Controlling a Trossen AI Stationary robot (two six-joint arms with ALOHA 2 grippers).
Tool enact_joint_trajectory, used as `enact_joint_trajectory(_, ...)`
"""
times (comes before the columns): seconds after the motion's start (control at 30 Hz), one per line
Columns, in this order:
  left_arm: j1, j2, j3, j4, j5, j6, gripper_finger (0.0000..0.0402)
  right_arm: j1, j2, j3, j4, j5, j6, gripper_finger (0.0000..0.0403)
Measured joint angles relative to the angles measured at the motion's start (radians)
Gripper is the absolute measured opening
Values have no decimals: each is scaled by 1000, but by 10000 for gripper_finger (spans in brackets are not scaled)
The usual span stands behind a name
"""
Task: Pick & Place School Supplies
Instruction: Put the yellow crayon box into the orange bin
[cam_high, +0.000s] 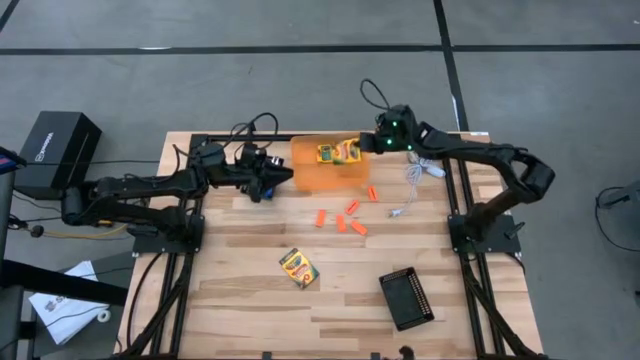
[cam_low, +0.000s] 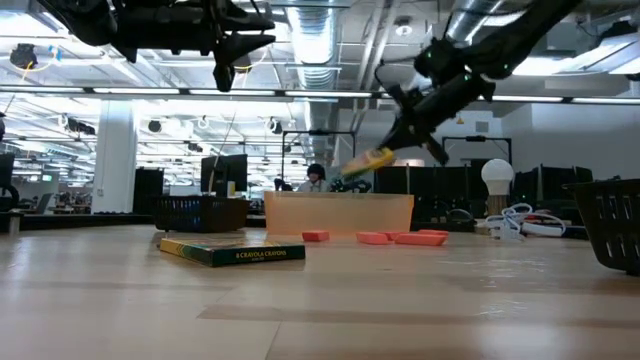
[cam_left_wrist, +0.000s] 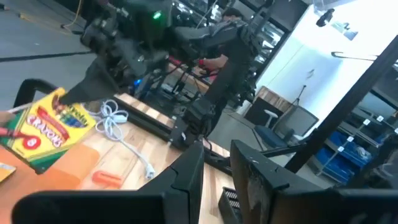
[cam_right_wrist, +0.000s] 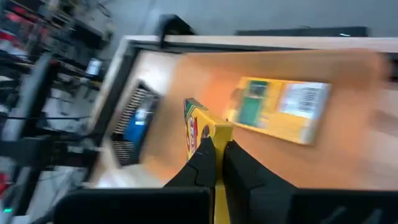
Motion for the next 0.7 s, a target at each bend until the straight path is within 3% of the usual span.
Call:
enact_joint_trajectory(0.13,0,4,0,-2,-18,0,76,-62,57,15,12,-99,-48,25)
enact_joint_trajectory(0.23,-1,5,0,-1,-44,-1,76,-83,99,45,42,-183,-58,77)
enact_joint_trajectory(0.5,0,11,0,-1,-92,-22,76,-87,148,160,42,-250,-99,210)
enact_joint_trajectory(0.7,-1,11,0,-1,-121,-30,76,-80,123,252,43,-323,-96,232)
